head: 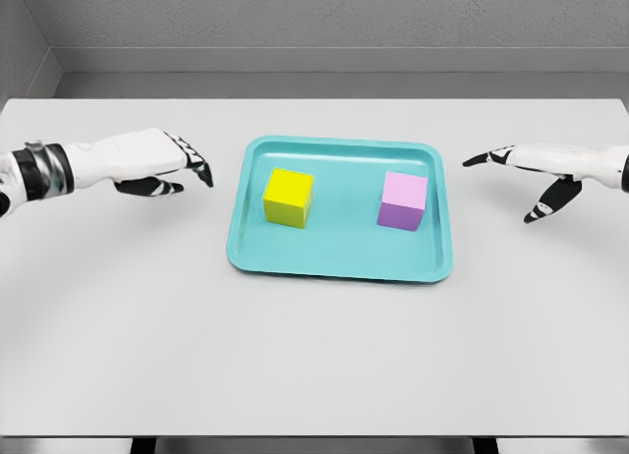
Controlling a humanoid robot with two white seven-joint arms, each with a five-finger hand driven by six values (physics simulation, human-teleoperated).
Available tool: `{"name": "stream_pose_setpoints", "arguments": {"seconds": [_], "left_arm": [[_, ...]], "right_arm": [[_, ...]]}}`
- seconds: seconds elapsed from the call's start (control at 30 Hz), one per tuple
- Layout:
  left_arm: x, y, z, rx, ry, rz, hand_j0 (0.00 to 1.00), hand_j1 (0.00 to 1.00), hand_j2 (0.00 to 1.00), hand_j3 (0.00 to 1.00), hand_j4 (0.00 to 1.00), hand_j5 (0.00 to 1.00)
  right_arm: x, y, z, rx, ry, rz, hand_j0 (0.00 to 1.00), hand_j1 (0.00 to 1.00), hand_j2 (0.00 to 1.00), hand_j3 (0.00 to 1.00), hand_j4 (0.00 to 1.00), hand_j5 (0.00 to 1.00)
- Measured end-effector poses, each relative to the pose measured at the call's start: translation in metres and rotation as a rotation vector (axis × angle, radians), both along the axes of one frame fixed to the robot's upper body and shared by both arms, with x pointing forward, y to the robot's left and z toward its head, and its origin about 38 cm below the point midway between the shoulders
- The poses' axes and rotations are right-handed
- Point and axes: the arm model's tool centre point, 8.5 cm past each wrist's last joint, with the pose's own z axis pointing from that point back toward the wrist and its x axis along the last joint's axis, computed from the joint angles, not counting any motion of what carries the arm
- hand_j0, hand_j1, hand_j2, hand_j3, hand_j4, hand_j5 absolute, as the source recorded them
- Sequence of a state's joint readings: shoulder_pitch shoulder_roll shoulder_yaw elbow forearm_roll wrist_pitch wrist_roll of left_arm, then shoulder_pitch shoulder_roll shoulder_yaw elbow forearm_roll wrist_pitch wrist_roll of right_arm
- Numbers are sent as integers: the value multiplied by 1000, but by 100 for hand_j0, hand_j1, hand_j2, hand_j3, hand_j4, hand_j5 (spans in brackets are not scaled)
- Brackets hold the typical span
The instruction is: Push two cubes
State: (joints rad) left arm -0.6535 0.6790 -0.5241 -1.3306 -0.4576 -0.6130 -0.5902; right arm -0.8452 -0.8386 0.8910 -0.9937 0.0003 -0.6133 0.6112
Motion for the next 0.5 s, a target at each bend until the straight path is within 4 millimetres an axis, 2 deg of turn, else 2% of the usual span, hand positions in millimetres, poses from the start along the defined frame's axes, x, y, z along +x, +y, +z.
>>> {"name": "stream_pose_setpoints", "arguments": {"seconds": [0.23,0.37,0.4,0.47,0.5], "left_arm": [[4,-36,-14,21,-1,-46,34,34,34,34,34,34],[5,-42,-16,17,-3,-51,37,37,37,37,37,37],[6,-42,-15,17,-4,-50,37,37,37,37,37,37],[12,-43,-9,14,-15,-43,37,37,37,37,37,37],[14,-44,-10,11,-12,-39,37,37,37,37,37,37]], "right_arm": [[0,0,1,-1,-3,0,100,100,100,100,100,100],[-2,2,-4,-15,15,13,100,100,100,100,100,100],[-3,1,-6,-19,19,12,87,87,87,87,87,87],[-4,1,-7,-29,23,15,54,54,54,54,54,54],[-4,2,-8,-35,23,21,42,42,42,42,42,42]]}}
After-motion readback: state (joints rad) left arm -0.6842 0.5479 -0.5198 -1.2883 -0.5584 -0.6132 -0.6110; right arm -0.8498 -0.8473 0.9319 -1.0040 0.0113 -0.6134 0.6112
